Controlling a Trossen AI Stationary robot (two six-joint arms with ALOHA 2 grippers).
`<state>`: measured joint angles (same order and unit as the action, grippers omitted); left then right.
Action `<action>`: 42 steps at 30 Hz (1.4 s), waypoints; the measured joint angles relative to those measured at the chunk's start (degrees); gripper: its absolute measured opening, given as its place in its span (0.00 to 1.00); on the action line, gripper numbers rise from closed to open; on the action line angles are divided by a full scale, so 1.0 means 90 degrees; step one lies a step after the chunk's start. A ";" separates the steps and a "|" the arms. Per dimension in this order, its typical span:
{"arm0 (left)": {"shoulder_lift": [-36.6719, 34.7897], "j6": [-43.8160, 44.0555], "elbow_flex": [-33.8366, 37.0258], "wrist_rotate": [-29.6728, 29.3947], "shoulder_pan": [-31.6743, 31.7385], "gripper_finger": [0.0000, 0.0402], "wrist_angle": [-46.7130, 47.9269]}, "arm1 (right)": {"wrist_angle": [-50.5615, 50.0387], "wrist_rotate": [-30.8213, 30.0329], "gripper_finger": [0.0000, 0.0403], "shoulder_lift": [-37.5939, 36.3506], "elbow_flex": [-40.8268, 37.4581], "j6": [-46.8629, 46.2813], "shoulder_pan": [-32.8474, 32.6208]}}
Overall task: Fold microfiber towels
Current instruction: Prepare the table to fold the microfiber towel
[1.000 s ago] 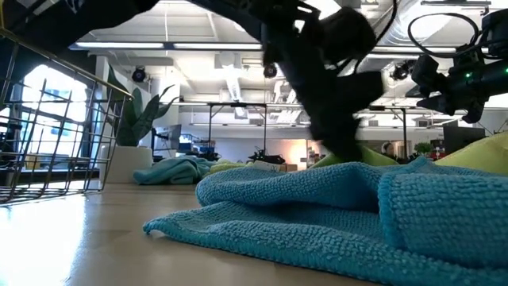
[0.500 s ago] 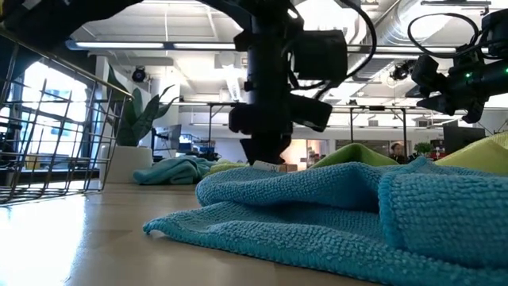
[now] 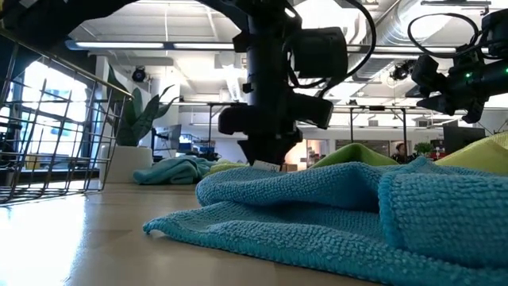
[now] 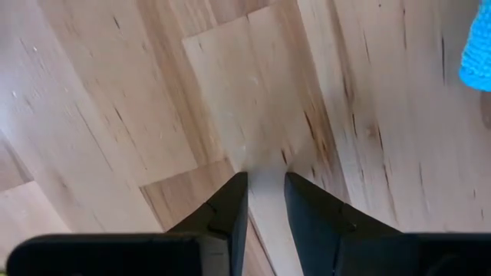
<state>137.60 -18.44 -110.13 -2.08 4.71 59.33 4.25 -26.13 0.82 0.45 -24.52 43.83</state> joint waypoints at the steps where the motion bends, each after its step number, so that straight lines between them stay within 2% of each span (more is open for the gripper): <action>1: -0.0002 -0.0032 0.0000 -0.0034 -0.0014 0.20 -0.0018 | 0.0000 0.0000 0.43 0.0000 0.0002 0.0008 0.0000; 3: -0.0047 -0.0130 0.0017 -0.0191 -0.0032 0.20 -0.0176 | 0.0034 -0.0074 0.43 0.0002 0.0002 -0.0024 0.0000; 5: -0.0164 -0.0144 0.0029 -0.0522 -0.0053 0.20 -0.0440 | 0.0198 -0.0485 0.43 -0.0004 0.0001 -0.0225 0.0005; 6: -0.0212 -0.0148 0.0055 -0.0712 -0.0071 0.20 -0.0894 | 0.0282 -0.0706 0.43 -0.0007 0.0002 -0.0365 0.0005; 7: -0.0223 -0.0188 0.0057 -0.0824 -0.0080 0.20 -0.2094 | 0.0329 -0.0830 0.43 -0.0007 0.0002 -0.0503 0.0005; 8: -0.0205 -0.0226 -0.0008 -0.0912 -0.0060 0.20 -0.2719 | 0.0339 -0.0910 0.43 -0.0007 0.0000 -0.0642 0.0005; 12: -0.0807 -0.0280 -0.0018 -0.1056 0.0007 0.20 -0.2967 | 0.0369 -0.0839 0.43 -0.0013 0.0002 -0.1105 0.0002; 14: -0.1020 -0.0187 0.0012 -0.1002 0.0019 0.20 -0.2396 | 0.0382 -0.0574 0.43 -0.0006 0.0002 -0.1278 0.0002; 18: -0.1418 0.0419 0.0184 -0.0636 -0.0009 0.20 -0.1383 | 0.0409 -0.0477 0.43 -0.0005 0.0010 -0.1256 0.0002; 22: -0.1881 0.1185 0.0892 0.0034 -0.0182 0.20 -0.1618 | 0.0413 -0.0371 0.43 -0.0017 0.0022 -0.1281 0.0002; 26: -0.2019 0.1706 0.1731 0.0300 -0.0738 0.20 -0.2459 | 0.0399 -0.0176 0.43 -0.0005 0.0032 -0.1283 -0.0009; 28: -0.2052 0.1851 0.2023 0.0310 -0.1051 0.20 -0.3122 | 0.0367 0.0256 0.43 0.0003 0.0032 -0.1475 -0.0041; 32: -0.2023 0.2127 0.2413 0.0250 -0.1668 0.20 -0.3803 | 0.0652 0.1571 0.43 0.0045 0.0038 -0.2093 -0.0214; 36: -0.2023 0.2464 0.2595 -0.0315 -0.2232 0.20 -0.4334 | 0.1200 0.2950 0.43 0.0111 0.0046 -0.2067 -0.0603; 39: -0.2003 0.2688 0.2661 -0.0843 -0.2491 0.20 -0.4549 | 0.1655 0.3389 0.43 0.0126 0.0049 -0.1942 -0.1081; 42: -0.1940 0.3109 0.2707 -0.1297 -0.2590 0.20 -0.4569 | 0.2153 0.3477 0.43 0.0123 0.0049 -0.1776 -0.1633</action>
<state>120.14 9.54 -85.76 -13.75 -18.60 18.20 23.63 5.16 1.92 0.89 -40.51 29.14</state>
